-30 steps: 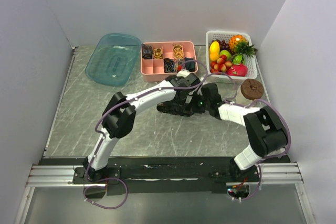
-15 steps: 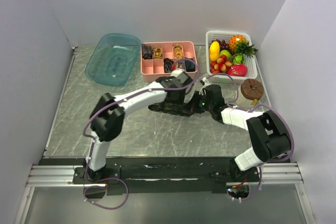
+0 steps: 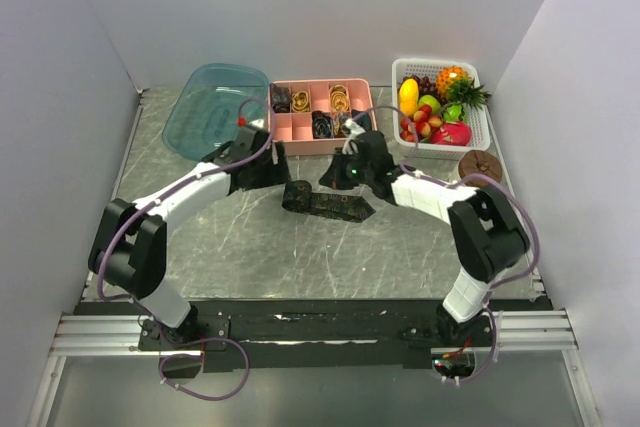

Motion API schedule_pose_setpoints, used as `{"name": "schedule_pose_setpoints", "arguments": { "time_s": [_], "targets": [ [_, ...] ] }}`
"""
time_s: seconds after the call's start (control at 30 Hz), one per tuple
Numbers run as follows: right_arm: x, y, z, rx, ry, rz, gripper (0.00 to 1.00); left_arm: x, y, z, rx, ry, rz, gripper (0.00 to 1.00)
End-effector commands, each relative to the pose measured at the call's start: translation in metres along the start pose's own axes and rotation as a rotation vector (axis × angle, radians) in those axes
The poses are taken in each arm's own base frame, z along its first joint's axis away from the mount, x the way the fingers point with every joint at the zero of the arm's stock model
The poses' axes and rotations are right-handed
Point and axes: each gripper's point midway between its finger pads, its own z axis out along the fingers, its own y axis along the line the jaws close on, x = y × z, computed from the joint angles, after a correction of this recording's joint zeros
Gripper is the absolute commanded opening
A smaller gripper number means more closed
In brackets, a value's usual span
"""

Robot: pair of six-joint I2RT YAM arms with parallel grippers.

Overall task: Roll the ties
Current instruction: Roll the tie at the center of the board.

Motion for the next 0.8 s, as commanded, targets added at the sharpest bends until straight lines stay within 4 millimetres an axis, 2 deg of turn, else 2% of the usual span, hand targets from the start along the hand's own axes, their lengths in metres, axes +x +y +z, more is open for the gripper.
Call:
{"name": "schedule_pose_setpoints", "arguments": {
  "time_s": [0.0,0.03,0.23,0.43,0.6,0.77],
  "targets": [
    [0.000,0.005,0.022,0.034,0.046,-0.052,0.00,0.001,-0.025,0.002,0.344,0.041,-0.105,0.84],
    [0.001,0.006,0.026,0.035,0.055,-0.059,0.00,0.010,-0.020,0.006,0.359,0.064,-0.125,0.85],
    [0.004,0.006,0.045,0.039,0.090,-0.063,0.00,0.010,-0.018,0.019,0.466,0.074,-0.177,0.89],
    [0.005,0.012,0.045,0.028,0.088,-0.066,0.00,0.021,-0.015,0.036,0.476,0.112,-0.192,0.86],
    [0.000,0.017,0.036,0.015,0.061,-0.069,0.00,0.031,-0.003,0.052,0.422,0.128,-0.200,0.84],
    [-0.002,0.021,0.039,0.006,0.062,-0.075,0.00,0.037,0.006,0.063,0.383,0.132,-0.197,0.83]
  ]
}}
